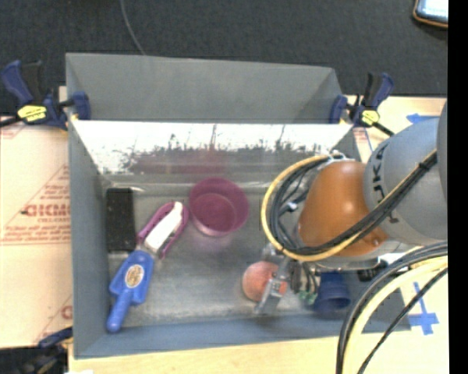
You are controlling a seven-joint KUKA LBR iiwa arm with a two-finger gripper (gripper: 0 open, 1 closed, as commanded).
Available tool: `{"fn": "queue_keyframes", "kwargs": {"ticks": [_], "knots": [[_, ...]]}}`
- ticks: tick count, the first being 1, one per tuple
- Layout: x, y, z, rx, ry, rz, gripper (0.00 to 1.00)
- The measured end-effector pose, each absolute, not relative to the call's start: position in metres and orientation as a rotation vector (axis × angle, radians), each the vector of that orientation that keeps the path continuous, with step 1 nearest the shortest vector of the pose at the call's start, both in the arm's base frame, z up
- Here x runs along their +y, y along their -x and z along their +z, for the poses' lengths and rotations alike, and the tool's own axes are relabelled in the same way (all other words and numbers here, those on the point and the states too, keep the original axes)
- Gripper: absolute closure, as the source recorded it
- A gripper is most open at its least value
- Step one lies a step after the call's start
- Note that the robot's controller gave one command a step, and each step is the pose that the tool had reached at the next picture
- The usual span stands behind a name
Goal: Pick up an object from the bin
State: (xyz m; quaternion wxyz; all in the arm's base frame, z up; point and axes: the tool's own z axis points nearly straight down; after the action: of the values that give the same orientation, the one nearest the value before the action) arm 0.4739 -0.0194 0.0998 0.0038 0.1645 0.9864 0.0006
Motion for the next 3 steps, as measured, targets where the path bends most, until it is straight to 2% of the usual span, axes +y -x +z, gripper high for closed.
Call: {"fn": "queue_keyframes", "kwargs": {"ticks": [1,2,3], "knots": [[-0.018,-0.474,0.069,3.02,-0.803,0.004,0.0],[-0.007,-0.482,0.071,3.045,-0.72,0.004,1.0],[-0.007,-0.482,0.071,3.045,-0.719,0.004,1.0]]}}
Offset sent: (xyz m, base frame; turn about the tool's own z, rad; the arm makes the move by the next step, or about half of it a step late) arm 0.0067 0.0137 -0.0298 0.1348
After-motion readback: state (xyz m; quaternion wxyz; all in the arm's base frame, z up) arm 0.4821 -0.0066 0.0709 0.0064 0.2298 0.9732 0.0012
